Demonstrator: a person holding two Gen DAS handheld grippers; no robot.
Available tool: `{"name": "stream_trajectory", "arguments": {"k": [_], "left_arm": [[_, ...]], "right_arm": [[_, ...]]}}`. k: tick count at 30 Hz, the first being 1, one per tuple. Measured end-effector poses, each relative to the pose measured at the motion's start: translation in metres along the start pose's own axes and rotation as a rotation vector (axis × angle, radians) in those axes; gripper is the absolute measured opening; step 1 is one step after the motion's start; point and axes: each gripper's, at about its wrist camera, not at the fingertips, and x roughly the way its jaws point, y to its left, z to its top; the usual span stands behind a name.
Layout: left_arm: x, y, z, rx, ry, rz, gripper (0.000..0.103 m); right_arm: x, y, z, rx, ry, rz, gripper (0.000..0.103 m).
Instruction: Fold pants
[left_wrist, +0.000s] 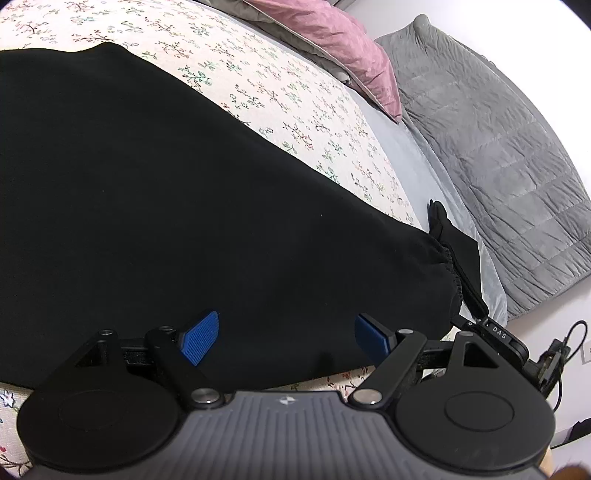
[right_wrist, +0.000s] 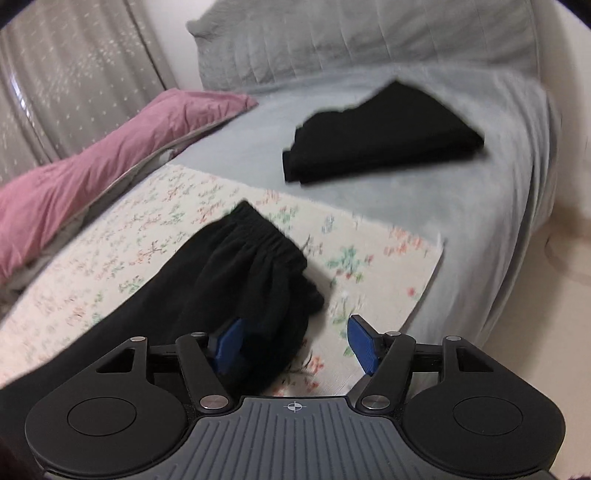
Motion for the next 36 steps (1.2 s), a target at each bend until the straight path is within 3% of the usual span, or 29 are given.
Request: {"name": "stream_trajectory", "arguments": {"k": [4,11,16,21,26,31,36], "left_arm": [[0.000,-0.002,-0.001,0.010,0.005,0.001,0.096],[-0.001,0.000,-0.001,0.016,0.007,-0.001,0.096],[-0.001,0.001,-0.001,0.012,0.008,-0.004,0.096],[-0.002,0.003,0.000,0.010,0.006,-0.007,0.096],[-0.003,0.004,0.000,0.005,-0.002,-0.012,0.096],[-0.004,0.008,0.002,-0.004,-0.012,-0.027,0.096],[-0.006,0.018,0.005,-0.043,-0.027,-0.107,0.092]], "right_arm": [[0.015,-0.014,0.001,0.119,0.034,0.085,0.063],[0.038,-0.008,0.004,0.174,0.046,0.130,0.061],[0.043,-0.006,0.007,0.186,0.054,0.130,0.023],[0.029,0.022,0.009,0.025,-0.008,0.101,0.014],[0.013,0.052,0.016,-0.116,-0.082,0.117,0.012],[-0.001,0.090,0.015,-0.311,-0.146,0.157,0.012],[-0.014,0.135,-0.003,-0.557,-0.183,0.248,0.011]]}}
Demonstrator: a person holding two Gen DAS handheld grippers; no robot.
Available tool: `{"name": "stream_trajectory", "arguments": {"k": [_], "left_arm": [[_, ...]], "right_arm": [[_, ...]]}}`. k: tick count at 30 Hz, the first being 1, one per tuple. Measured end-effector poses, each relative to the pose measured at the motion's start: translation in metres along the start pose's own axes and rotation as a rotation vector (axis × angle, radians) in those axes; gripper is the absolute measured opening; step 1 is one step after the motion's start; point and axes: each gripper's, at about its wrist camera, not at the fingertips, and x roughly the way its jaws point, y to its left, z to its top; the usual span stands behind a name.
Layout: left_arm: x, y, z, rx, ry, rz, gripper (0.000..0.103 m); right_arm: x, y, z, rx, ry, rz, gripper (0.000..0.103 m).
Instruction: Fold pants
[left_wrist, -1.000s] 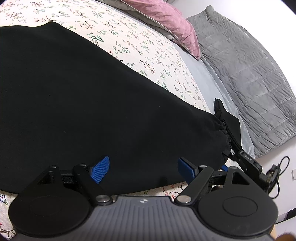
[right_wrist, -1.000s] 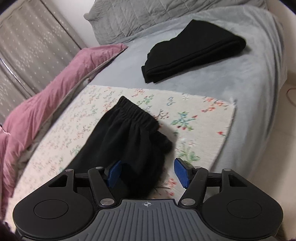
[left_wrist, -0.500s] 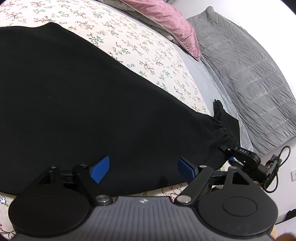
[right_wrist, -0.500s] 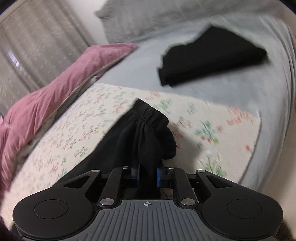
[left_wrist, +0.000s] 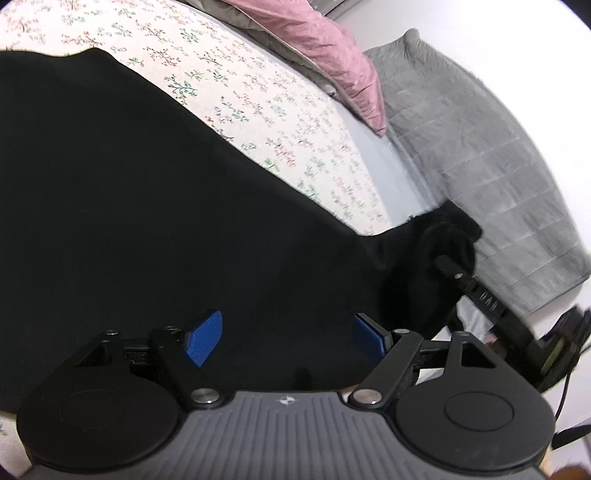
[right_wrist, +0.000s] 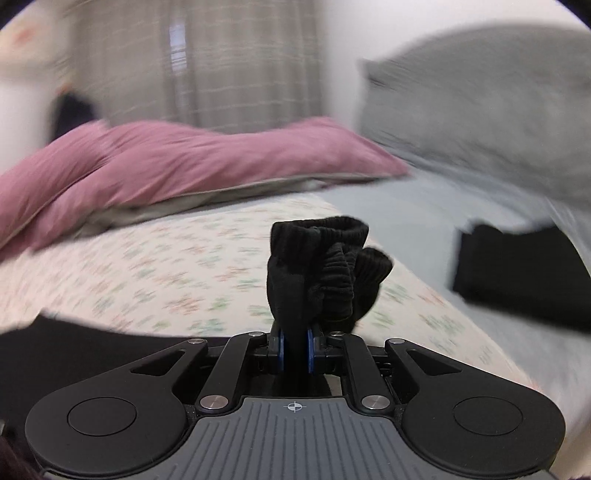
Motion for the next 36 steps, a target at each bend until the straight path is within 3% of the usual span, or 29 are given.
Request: {"name": "stream_trajectory", "arguments": {"k": [8,13,19,24,31,36], "left_arm": [[0.000,0.022,-0.001,-0.157,-0.034,-0.160,0.089],[0.003,0.041,-0.004,-0.303,-0.036,-0.245,0.087],[0.013,0.047,0.003,-0.376,-0.013,-0.256,0.087],[0.024,0.051,0.014,-0.501,0.005,-0.254,0.087],[0.016,0.042,0.016,-0.483,0.039,-0.176,0.087],[0.018,0.042,0.016,-0.480,0.060,-0.169,0.083]], "right_arm": [[-0.002,0.078,-0.019,-0.383,0.048,0.241,0.011],[0.001,0.109,-0.047,-0.518,0.109,0.313,0.012],[0.000,0.123,-0.067,-0.590,0.118,0.328,0.012],[-0.005,0.128,-0.078,-0.697,0.083,0.334,0.016],[-0.012,0.117,-0.074,-0.654,0.046,0.398,0.017],[-0.015,0.109,-0.068,-0.608,0.072,0.470,0.031]]}}
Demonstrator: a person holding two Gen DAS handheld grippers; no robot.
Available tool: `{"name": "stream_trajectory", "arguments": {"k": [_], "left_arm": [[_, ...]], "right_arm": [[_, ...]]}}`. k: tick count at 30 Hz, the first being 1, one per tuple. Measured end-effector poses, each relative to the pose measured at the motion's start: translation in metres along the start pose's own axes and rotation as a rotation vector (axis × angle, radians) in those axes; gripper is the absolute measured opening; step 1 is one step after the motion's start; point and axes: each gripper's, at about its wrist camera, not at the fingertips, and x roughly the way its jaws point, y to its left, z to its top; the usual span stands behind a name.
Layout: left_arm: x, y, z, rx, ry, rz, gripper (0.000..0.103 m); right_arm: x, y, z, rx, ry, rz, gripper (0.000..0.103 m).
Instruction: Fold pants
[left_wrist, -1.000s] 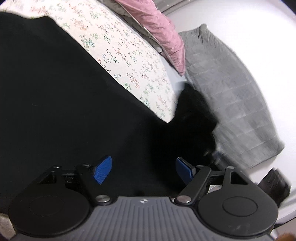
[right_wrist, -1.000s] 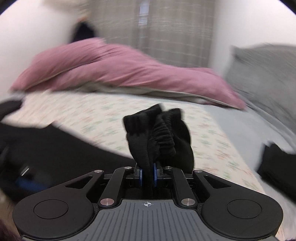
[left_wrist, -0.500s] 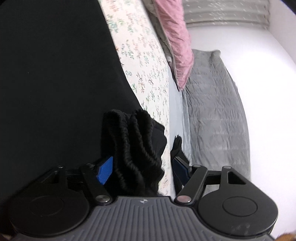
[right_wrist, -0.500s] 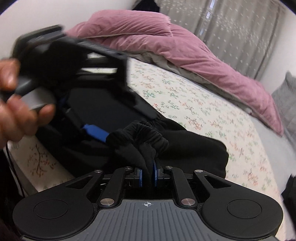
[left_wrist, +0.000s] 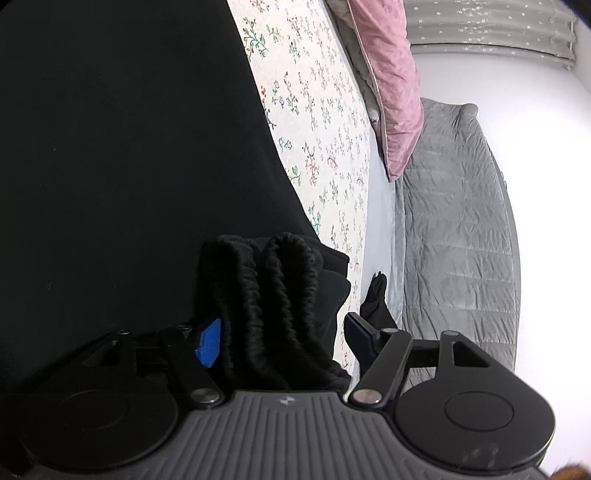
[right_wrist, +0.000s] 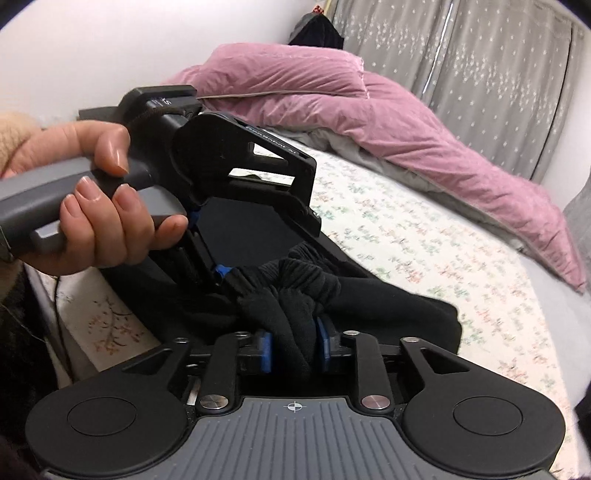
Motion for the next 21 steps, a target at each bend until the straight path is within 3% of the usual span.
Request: {"name": "stream_trajectory", "arguments": {"k": [4,7,11,15,21], "left_arm": [[0.010,-0.008,0.000,0.033,0.013,0.070,0.062],[0.011,-0.014,0.000,0.065,-0.001,0.122,0.044],[0.013,-0.029,-0.002,0.173,-0.049,0.182,0.040],[-0.002,-0.047,-0.007,0.340,-0.111,0.261,0.040],[-0.034,-0.061,0.001,0.503,-0.207,0.392,0.040]], "right_arm": [[0.000,-0.003,0.000,0.015,0.022,0.084,0.054],[0.000,-0.002,0.003,0.033,0.017,0.142,0.055],[-0.001,-0.006,0.005,0.058,0.012,0.136,0.055],[-0.006,-0.020,0.007,0.123,0.009,0.138,0.063],[0.000,-0.042,0.010,0.240,0.021,0.154,0.063]]}}
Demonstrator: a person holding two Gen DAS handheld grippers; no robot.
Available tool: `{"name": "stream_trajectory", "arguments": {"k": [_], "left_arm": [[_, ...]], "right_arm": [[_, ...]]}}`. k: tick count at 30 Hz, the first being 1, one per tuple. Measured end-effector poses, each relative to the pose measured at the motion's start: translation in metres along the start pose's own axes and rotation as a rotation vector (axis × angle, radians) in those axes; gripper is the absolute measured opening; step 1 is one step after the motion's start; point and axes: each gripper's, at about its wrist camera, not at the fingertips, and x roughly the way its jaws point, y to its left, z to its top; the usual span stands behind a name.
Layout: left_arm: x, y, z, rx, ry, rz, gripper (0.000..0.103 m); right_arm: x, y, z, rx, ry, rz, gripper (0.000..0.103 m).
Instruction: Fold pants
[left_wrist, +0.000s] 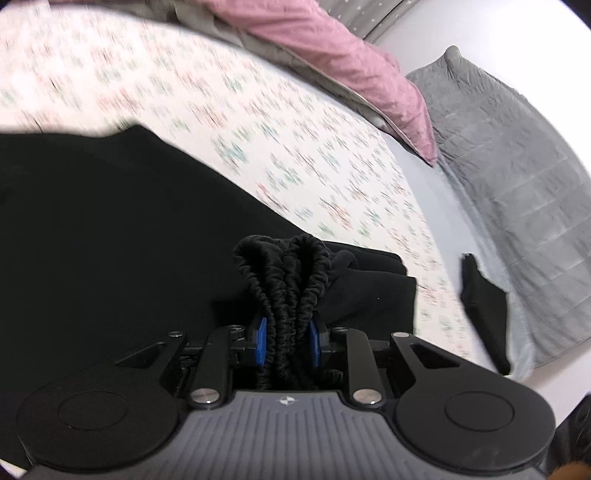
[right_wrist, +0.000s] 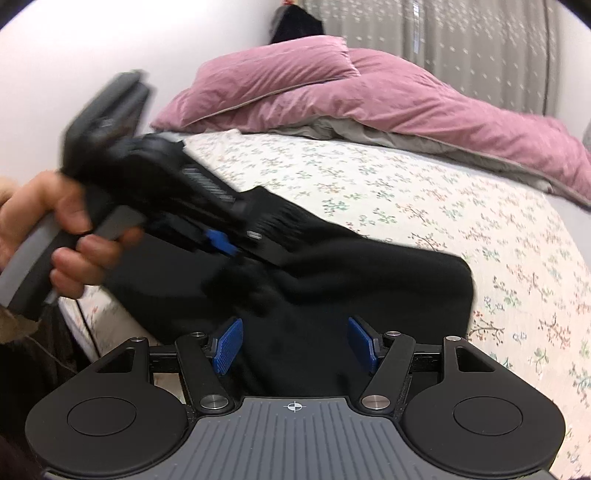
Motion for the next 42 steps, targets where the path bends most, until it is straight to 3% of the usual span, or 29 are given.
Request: {"name": "stream_trajectory", "arguments": {"k": [8,12,19,32,42], "left_arm": [[-0.047,0.056,0.017,0.032,-0.057,0.167,0.040],[-0.069,0.075,0.024,0.036,-0.105,0.265,0.040],[-0.093,0.104,0.030,-0.009,-0.143,0.362,0.040],[-0.156,0.171,0.048,-0.094,-0.213,0.457,0.039],[-0.171,0.188,0.063,-0.033,-0.257,0.563,0.040]], "right_arm": [[0.030,-0.009,0.019,0.097,0.050,-0.008,0.063],[0.045,0.004,0.032,0.054,0.066,-0.003,0.063],[0.064,0.038,0.043,-0.050,0.070,0.043,0.068],[0.094,0.070,0.065,-0.127,0.074,0.096,0.069],[0.108,0.079,0.073,-0.149,0.086,0.115,0.069]]}}
